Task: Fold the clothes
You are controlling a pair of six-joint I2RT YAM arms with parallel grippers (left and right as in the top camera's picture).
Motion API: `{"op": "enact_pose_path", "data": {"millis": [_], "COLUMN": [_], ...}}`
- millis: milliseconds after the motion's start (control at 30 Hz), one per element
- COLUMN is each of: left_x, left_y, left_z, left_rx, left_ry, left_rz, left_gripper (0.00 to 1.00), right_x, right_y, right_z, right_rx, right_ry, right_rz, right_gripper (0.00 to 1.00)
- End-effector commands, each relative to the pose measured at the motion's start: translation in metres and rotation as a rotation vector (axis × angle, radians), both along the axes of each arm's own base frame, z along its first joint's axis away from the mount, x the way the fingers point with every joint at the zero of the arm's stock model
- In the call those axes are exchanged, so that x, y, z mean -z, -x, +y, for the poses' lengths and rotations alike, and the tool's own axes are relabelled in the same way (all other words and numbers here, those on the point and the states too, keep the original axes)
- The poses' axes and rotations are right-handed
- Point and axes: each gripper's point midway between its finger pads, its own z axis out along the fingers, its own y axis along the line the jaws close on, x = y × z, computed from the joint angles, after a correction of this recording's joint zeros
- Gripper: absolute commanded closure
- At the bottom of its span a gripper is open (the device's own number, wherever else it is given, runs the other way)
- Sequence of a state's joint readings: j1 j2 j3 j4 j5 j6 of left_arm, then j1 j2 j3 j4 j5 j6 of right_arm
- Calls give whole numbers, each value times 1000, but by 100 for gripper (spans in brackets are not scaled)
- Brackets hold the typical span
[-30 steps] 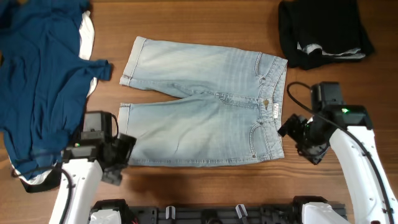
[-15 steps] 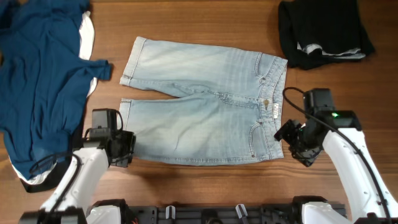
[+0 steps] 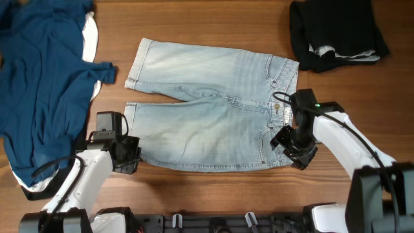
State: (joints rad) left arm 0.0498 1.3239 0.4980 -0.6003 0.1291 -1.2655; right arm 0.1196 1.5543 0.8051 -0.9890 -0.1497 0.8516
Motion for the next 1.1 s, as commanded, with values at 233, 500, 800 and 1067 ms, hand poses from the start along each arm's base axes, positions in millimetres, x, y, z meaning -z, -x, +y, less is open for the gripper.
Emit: {"op": "enact_pose_path", "data": {"millis": [233,500,800,1067], "left_x": [41,-37,-166,-195], "left_y": [91,31,20,-35], "left_z": [-9,-6,7,17], "left_rx": [7,80,156,160], "left_ry": [39,28,-85,-169], "left_rz": [329,179,-107,-319], "left_gripper": [96,96,96,96], "right_x": [47,-51,-151,-120], "right_y": [19,-52,-31,-14], "right_z": [13,-6,-33,-32], "right_rx": [-119,-277,-287,-253], "right_ry": [-2,-61,-39,-52], "right_rz": [96,-233,-328,-245], "right_gripper": [96,96,96,95]}}
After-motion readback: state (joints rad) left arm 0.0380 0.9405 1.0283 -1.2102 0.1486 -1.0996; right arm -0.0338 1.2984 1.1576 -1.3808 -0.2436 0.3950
